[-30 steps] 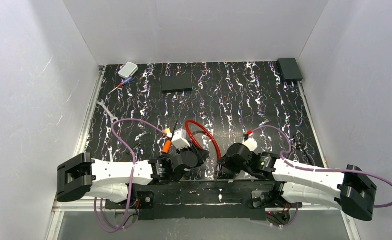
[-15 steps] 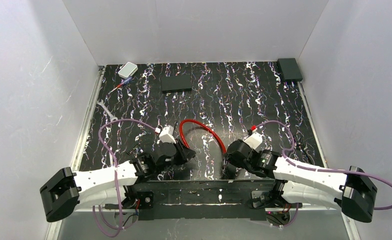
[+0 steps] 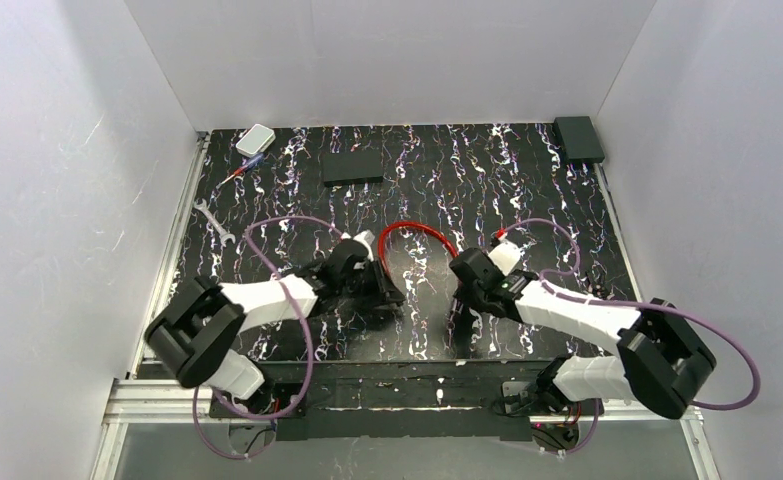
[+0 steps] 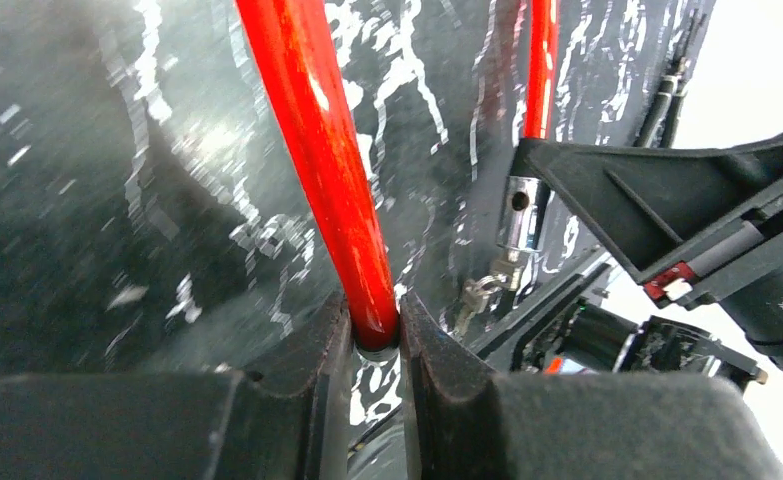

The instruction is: Unlock with the key

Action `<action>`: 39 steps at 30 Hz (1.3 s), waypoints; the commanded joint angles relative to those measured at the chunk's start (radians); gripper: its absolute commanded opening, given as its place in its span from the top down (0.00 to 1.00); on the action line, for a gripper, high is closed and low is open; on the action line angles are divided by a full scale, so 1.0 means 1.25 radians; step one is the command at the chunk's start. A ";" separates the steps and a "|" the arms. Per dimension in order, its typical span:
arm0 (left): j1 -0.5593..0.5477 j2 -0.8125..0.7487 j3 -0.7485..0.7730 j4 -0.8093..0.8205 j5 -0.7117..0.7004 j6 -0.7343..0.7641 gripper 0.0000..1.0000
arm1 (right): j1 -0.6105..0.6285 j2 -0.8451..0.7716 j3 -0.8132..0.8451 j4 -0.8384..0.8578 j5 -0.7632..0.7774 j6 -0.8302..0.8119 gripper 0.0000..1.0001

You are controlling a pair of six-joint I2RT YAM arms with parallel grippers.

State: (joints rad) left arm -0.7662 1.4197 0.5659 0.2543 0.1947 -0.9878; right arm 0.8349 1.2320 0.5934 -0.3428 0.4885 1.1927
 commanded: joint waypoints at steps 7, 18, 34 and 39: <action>0.043 0.194 0.200 0.023 0.205 0.037 0.98 | -0.114 0.066 0.089 0.077 -0.064 -0.217 0.99; 0.069 0.220 0.249 -0.034 0.223 0.132 0.45 | -0.147 0.008 0.083 0.144 -0.137 -0.356 0.52; 0.074 0.003 0.555 -0.632 -0.012 0.474 0.08 | -0.149 -0.091 0.317 0.013 -0.117 -0.509 0.02; 0.075 -0.073 0.617 -0.757 -0.201 0.604 0.07 | -0.149 -0.132 0.362 -0.018 -0.071 -0.520 0.02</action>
State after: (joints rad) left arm -0.6773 1.4158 1.2781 -0.4873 0.1612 -0.4129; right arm 0.6537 1.1175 0.9886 -0.3168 0.3370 0.5869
